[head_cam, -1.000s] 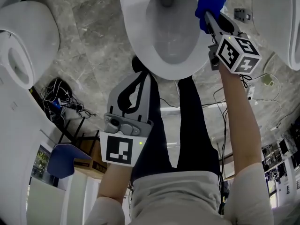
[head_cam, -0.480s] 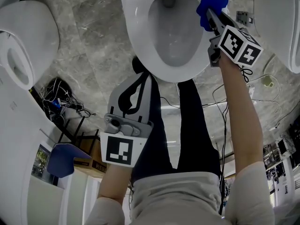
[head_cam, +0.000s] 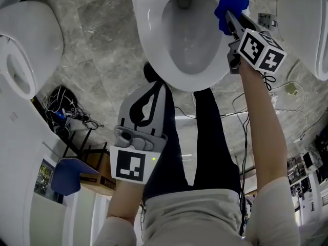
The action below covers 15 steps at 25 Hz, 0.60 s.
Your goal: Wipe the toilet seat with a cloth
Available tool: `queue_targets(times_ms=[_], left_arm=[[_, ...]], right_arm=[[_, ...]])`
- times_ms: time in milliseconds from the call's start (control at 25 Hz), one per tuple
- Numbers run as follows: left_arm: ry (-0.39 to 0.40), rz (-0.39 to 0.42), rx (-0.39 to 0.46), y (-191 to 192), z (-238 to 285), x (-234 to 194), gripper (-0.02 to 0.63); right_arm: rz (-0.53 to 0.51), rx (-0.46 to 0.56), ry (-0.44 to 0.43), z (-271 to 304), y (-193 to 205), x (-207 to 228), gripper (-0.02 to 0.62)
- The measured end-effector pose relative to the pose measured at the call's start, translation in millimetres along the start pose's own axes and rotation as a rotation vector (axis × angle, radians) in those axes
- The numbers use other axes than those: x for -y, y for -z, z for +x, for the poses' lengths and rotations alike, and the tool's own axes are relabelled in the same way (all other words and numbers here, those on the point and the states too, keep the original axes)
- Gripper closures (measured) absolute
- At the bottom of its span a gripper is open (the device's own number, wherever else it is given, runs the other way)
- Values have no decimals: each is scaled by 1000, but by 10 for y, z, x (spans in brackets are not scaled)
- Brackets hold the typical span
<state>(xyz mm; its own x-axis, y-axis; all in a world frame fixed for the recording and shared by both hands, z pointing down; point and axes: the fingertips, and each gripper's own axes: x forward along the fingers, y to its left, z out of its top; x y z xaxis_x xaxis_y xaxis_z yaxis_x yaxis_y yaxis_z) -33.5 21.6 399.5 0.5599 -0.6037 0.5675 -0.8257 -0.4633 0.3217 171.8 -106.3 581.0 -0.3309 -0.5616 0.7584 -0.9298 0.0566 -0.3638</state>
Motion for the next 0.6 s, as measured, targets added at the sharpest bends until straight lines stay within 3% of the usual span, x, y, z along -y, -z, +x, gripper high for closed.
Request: queue_targets(times_ms=[600], left_arm=[[-26,-29,-8,105,-28,-309,598]], right_arm=[[-15,-19,-6,313,17,-175,531]])
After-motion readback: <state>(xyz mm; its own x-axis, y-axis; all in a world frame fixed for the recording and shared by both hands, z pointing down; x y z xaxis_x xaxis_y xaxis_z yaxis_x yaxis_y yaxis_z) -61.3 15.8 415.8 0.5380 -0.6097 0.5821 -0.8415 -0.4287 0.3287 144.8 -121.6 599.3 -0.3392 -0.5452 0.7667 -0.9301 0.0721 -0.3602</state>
